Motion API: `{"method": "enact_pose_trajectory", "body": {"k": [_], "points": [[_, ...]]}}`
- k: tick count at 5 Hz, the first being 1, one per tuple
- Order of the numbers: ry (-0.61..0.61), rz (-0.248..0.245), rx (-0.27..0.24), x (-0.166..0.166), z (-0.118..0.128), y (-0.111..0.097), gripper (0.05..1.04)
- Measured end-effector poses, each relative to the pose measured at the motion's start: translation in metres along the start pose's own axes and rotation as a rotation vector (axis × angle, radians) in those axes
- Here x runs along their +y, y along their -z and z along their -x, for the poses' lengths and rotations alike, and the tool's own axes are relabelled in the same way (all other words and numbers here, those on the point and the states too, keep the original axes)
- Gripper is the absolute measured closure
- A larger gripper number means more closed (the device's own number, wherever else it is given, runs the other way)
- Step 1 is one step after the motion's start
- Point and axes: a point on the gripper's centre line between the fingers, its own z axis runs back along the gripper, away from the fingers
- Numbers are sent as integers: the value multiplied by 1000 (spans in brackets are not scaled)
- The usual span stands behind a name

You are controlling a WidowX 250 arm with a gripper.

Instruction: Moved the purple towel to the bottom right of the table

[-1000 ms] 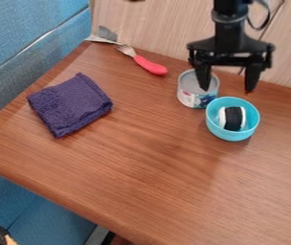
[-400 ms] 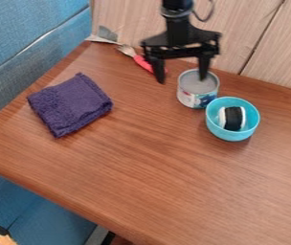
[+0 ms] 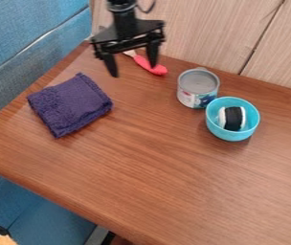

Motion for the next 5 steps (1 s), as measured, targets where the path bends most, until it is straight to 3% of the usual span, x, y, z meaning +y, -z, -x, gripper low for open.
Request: {"method": "enact_pose_trajectory", "body": {"k": [2,4,5], "points": [[-244,-42,-23,48,-9,14,83],[-460,-170,-73,76,-7,19,83],[-509,-257,-61,88,-1,28,83]]}}
